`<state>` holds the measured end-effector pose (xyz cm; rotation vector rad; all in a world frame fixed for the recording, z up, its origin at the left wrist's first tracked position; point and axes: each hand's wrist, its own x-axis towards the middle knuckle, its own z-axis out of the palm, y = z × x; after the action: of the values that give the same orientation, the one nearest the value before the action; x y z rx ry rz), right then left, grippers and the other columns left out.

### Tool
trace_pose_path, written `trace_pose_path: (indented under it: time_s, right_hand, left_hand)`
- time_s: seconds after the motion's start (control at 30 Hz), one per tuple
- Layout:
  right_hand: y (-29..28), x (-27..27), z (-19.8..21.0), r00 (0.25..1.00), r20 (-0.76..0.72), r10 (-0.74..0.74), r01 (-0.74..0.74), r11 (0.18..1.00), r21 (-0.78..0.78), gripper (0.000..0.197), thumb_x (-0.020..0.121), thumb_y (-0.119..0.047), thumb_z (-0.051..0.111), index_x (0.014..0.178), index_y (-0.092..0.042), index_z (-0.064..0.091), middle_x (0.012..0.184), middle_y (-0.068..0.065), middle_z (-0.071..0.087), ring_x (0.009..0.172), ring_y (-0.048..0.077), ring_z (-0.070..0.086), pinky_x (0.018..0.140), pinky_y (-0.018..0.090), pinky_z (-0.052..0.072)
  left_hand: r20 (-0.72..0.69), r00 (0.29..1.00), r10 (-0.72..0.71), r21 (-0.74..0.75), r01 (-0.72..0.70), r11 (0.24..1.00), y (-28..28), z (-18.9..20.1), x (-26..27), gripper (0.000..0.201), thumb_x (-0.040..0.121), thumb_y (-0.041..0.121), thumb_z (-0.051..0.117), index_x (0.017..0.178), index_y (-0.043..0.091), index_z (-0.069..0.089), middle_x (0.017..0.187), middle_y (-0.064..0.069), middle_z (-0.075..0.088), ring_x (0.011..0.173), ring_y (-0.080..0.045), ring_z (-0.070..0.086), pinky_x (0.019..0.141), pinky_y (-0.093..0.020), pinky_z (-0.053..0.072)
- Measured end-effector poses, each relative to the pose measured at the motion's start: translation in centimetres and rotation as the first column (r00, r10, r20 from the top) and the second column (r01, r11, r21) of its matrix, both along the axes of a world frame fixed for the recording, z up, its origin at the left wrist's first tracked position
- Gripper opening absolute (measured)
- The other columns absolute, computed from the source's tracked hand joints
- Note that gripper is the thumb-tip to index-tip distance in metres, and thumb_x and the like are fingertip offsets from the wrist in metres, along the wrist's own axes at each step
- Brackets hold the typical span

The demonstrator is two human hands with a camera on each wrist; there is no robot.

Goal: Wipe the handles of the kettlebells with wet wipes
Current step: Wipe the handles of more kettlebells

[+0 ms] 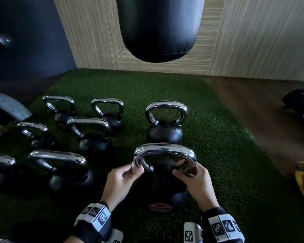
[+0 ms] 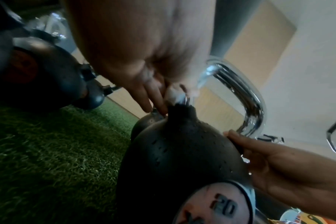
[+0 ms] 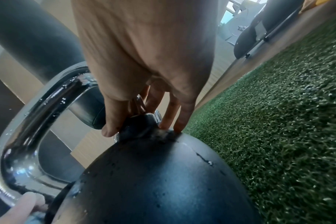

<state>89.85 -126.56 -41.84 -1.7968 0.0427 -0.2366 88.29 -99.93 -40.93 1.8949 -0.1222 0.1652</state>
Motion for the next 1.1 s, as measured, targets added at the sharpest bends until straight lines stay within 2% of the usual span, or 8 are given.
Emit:
trace_pose_path:
  time_s: [0.17,0.33,0.5,0.57,0.73,0.87,0.97,1.1]
  right_hand:
    - [-0.6,-0.3,0.5,0.998,-0.033,0.053,-0.055,0.997,-0.05,0.034,0.064,-0.02,0.096,0.091,-0.027,0.077,0.088,-0.006,0.079,0.085,0.009,0.076,0.085,0.036,0.061]
    - [-2.0,-1.2,1.4,0.99,-0.083,0.118,-0.129,0.98,-0.149,0.037,0.06,-0.015,0.097,0.089,-0.025,0.077,0.087,-0.009,0.079,0.083,0.005,0.075,0.078,0.02,0.057]
    - [-2.4,-2.8,2.8,0.959,-0.062,0.278,-0.28,0.88,-0.382,0.024,0.072,-0.009,0.075,0.084,-0.029,0.075,0.069,-0.013,0.072,0.065,-0.007,0.06,0.062,0.029,0.051]
    - [-1.6,-3.2,3.4,0.934,-0.056,0.354,-0.344,0.843,-0.414,0.036,0.074,-0.005,0.068,0.088,-0.038,0.075,0.069,-0.022,0.071,0.068,-0.012,0.061,0.062,0.019,0.048]
    - [1.8,-2.6,3.2,0.959,0.005,0.285,-0.266,0.901,-0.342,0.042,0.081,-0.005,0.071,0.101,-0.04,0.081,0.085,-0.029,0.074,0.08,-0.012,0.069,0.071,0.011,0.051]
    - [2.7,-0.7,0.9,0.993,0.095,0.075,-0.029,0.91,-0.413,0.056,0.072,-0.054,0.072,0.125,-0.039,0.07,0.12,-0.016,0.065,0.113,0.005,0.058,0.103,0.025,0.046]
    - [2.8,0.4,-0.3,0.983,-0.107,0.148,-0.175,0.936,-0.307,0.089,0.07,-0.075,0.066,0.147,-0.033,0.053,0.148,-0.006,0.053,0.139,0.008,0.046,0.119,0.029,0.036]
    - [2.7,0.9,-1.0,0.956,-0.205,0.208,-0.256,0.936,-0.243,0.079,0.082,-0.062,0.072,0.152,-0.034,0.047,0.156,-0.002,0.046,0.147,0.008,0.038,0.12,0.023,0.03]
  left_hand:
    - [0.125,0.98,0.152,0.163,-0.172,0.972,-0.8,0.6,-0.3,0.025,0.087,0.055,0.069,0.09,0.033,0.081,0.075,0.001,0.077,0.061,-0.004,0.061,0.064,-0.036,0.052]
    - [0.087,0.98,0.178,0.179,-0.191,0.965,-1.7,1.7,0.4,0.027,0.088,0.053,0.068,0.1,0.032,0.081,0.08,0.024,0.077,0.074,0.001,0.072,0.064,-0.019,0.054]
    - [0.099,0.968,0.229,0.298,-0.248,0.922,-2.5,1.7,5.2,0.032,0.091,0.052,0.07,0.091,0.022,0.081,0.079,0.005,0.078,0.074,-0.002,0.07,0.063,-0.025,0.047]
    - [0.098,0.979,0.177,0.347,-0.2,0.916,-3.3,2.5,6.9,0.027,0.094,0.041,0.071,0.078,0.02,0.077,0.067,0.007,0.073,0.064,0.005,0.064,0.056,-0.018,0.038]
    - [-0.034,0.999,0.036,0.437,-0.018,0.899,-3.7,3.9,9.0,0.025,0.098,0.02,0.066,0.075,0.014,0.071,0.053,0.006,0.054,0.048,0.001,0.047,0.051,-0.014,0.036]
    - [-0.175,0.976,-0.126,0.381,0.185,0.906,-2.4,4.0,9.2,0.031,0.103,0.027,0.057,0.081,0.011,0.072,0.056,0.009,0.049,0.051,-0.007,0.039,0.055,-0.028,0.033]
    - [-0.1,0.994,-0.044,0.407,0.081,0.91,-2.8,4.2,8.3,0.031,0.1,0.023,0.063,0.075,0.008,0.073,0.053,0.008,0.055,0.05,-0.001,0.043,0.051,-0.018,0.034]
    - [-0.094,0.995,-0.026,0.436,0.065,0.897,-3.6,6.5,8.0,0.042,0.099,0.009,0.061,0.057,0.012,0.06,0.04,0.019,0.05,0.042,0.009,0.05,0.048,-0.007,0.035]
